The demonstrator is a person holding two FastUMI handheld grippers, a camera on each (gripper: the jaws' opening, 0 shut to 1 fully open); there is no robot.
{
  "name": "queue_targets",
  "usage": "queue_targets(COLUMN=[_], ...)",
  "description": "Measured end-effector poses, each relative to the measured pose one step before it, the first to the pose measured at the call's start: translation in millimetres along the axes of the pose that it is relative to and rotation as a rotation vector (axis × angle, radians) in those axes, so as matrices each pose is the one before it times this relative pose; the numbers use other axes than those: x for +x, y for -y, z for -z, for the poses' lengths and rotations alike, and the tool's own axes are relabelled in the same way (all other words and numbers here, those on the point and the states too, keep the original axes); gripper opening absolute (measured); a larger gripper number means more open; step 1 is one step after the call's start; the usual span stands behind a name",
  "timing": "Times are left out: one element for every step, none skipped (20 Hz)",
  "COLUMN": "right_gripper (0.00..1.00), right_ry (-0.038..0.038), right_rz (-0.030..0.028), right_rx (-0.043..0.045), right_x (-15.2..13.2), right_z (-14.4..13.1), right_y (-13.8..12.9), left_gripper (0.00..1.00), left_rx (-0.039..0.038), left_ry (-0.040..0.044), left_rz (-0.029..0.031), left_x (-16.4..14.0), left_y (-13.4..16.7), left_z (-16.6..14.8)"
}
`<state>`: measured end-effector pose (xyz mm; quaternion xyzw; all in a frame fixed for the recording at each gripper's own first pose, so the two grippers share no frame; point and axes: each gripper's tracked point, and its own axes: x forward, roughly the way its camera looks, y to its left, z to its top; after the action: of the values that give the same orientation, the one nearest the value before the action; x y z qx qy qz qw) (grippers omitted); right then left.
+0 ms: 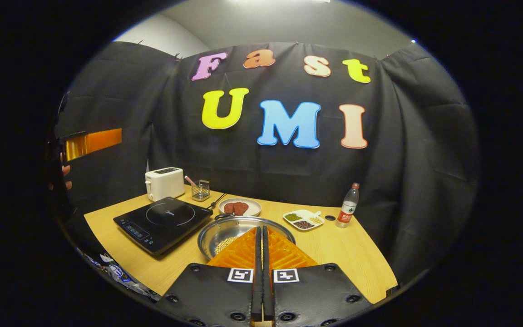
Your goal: First push the handle of the pot to place it horizontally, then grasp the pot with both hands and set it on the induction cooktop.
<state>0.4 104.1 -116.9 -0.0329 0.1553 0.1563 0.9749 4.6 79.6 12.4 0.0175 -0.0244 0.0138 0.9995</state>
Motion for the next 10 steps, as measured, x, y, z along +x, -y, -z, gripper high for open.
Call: queue_targets(right_gripper=[0.02,0.02,0.02,0.02,0.02,0.02,0.02,0.02,0.02,0.02], right_ry=[-0.01736,-0.02018,-0.01603,-0.02136,-0.02421,-0.02362,-0.02744,-0.02755,-0.02574,-0.03092], right_rz=[-0.02327,-0.0242,-0.02445,-0.02291,-0.02117,-0.01987,-0.01751,-0.01823,-0.01338,-0.01178], right_rx=[-0.00745,-0.00673,-0.00557,-0.00525,-0.00389,-0.0002,0.00308,0.00659,0.00583,0.00346], right_x=[3.12,4.27,3.4,3.51,5.2,4.05,4.51,4.15,5.49,5.49], right_z=[7.34,5.86,7.33,6.47,7.31,7.29,9.09,8.23,7.38,7.91], right_y=[-2.38,-1.86,-1.77,-0.55,0.6,0.87,0.4,1.54,1.01,2.74], left_gripper=[0.8,0.8,0.8,0.8,0.8,0.8,0.8,0.8,0.8,0.8], left_rx=[-0.00149,-0.00202,-0.00127,-0.0001,0.00131,0.00276,0.00359,0.00278,0.00105,-0.00017], left_ry=[0.0022,-0.00444,-0.0048,-0.00137,-0.00034,-0.00134,-0.00163,-0.0023,-0.00217,-0.00427], left_rz=[-0.00889,-0.01066,-0.00835,-0.00594,-0.00473,-0.0035,-0.0037,-0.00507,-0.00359,-0.00384], left_x=[3.19,4.66,3.39,5.13,3.79,4.41,3.61,4.46,4.2,4.58], left_y=[1.63,1.11,1.21,2.17,2.88,2.7,2.94,2.02,2.32,2.47], left_z=[-0.25,0.89,2.9,0.52,1.24,-0.19,0.29,1.01,3.57,0.82])
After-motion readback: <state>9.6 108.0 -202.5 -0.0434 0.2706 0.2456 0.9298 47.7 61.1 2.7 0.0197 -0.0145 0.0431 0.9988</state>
